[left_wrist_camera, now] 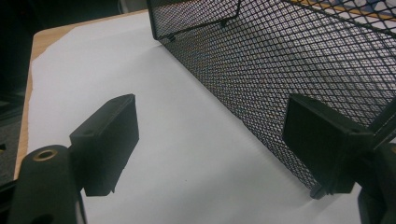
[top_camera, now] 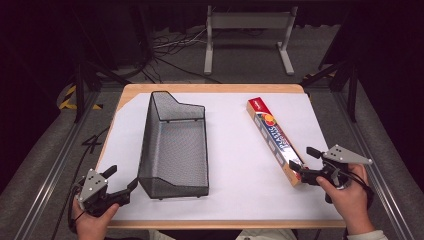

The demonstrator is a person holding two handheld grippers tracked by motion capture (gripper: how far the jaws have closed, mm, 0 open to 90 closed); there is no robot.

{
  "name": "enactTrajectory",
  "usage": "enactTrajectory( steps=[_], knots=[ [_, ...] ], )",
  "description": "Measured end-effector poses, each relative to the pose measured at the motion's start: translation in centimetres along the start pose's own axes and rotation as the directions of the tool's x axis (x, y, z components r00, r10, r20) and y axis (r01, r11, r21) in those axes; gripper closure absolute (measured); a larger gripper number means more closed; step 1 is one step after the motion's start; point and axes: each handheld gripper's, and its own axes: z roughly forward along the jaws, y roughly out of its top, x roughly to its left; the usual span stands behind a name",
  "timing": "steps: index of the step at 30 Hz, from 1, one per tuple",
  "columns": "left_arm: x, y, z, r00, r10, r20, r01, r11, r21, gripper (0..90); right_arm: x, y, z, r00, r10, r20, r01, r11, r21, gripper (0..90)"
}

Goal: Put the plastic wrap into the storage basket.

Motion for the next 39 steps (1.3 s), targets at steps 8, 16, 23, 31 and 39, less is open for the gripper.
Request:
enactTrajectory(
  steps=[8,16,23,31,39],
  knots=[
    [0.3,-0.3,0.1,0.9999,-0.011,-0.001,0.011,0.9998,0.014,19.5,-1.2,2.2,2.4,0.9992,0.038,0.011,-0.039,0.991,0.130,15.5],
    [0.1,-0.3,0.0,0.9999,-0.010,-0.006,0.010,0.9997,0.024,19.4,-2.0,4.2,3.8,0.9988,0.030,0.038,-0.035,0.986,0.161,15.2],
    [0.1,-0.2,-0.3,0.9997,-0.016,-0.016,0.016,0.9999,0.006,19.7,-2.2,5.5,5.4,0.9973,0.064,0.038,-0.071,0.970,0.231,14.8],
    [0.1,-0.2,-0.2,0.9997,-0.013,-0.020,0.013,0.9999,0.004,19.8,-2.6,7.7,7.7,0.9973,0.043,0.060,-0.058,0.959,0.276,13.9],
    [0.1,-0.3,-0.1,0.9999,-0.011,-0.010,0.011,0.9998,0.018,19.7,-3.3,8.5,10.3,0.9938,0.066,0.089,-0.094,0.931,0.353,12.1]
  ],
)
